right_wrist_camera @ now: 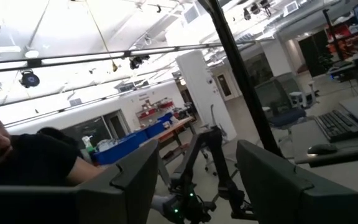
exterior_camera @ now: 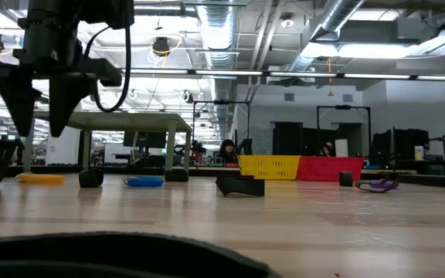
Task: Pick & Place Office Desk Supplies
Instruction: Put the orange spring keychain into the red basket
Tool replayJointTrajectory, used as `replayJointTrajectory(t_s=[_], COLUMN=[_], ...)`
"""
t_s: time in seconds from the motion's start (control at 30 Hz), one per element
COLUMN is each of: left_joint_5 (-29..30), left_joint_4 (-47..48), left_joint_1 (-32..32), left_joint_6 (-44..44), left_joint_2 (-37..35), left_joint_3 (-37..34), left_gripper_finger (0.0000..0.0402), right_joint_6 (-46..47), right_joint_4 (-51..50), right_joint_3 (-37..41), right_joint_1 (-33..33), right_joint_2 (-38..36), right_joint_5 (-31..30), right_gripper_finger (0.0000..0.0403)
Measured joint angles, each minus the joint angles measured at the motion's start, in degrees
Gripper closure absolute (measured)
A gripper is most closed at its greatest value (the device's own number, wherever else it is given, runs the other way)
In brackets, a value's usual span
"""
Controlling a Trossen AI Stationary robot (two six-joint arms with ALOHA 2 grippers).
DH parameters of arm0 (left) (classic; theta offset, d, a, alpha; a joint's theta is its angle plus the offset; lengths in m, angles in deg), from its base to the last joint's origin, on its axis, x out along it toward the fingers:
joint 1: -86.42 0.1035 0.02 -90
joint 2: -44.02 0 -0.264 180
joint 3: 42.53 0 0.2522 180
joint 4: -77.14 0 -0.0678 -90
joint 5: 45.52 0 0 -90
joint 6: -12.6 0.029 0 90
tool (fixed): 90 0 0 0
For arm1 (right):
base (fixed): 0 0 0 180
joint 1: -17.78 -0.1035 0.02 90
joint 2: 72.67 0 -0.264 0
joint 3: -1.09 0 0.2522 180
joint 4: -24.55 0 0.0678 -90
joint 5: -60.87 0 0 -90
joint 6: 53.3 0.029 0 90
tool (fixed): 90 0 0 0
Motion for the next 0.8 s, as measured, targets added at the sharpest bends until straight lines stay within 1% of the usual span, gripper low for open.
replayJointTrajectory(t_s=[0.17,0.27,0.33,0.43,0.5,0.67,0.8], left_joint_5=[5.9,7.8,7.8,7.6,7.4,4.3,1.7], left_joint_4=[-2.4,-4.1,-4.9,-9.6,-10.8,-8.0,-3.4], left_joint_1=[0.6,2.5,4.6,8.3,11.0,18.3,22.5], left_joint_6=[0.1,4.4,9.0,16.5,20.7,31.9,36.9], left_joint_2=[-3.5,-5.5,-6.3,-7.4,-7.3,-4.0,0.1], left_joint_3=[0.0,0.0,0.0,0.0,0.6,2.7,3.7], left_gripper_finger=[0.0229,0.0232,0.0233,0.0234,0.0234,0.0234,0.0234], right_joint_6=[-0.4,-0.5,-0.9,-1.0,-1.1,-1.1,-1.1], right_joint_4=[0.9,1.7,2.2,2.3,2.3,2.5,2.5], right_joint_3=[0.0,0.0,0.0,0.0,0.0,0.0,0.0], right_joint_1=[0.0,0.0,0.0,0.2,0.2,0.1,0.1], right_joint_2=[0.3,0.2,0.2,0.2,0.2,0.3,0.3], right_joint_5=[0.0,0.0,-0.1,-1.3,-1.9,-4.2,-6.3], right_gripper_finger=[0.0191,0.0191,0.0191,0.0191,0.0191,0.0191,0.0191])
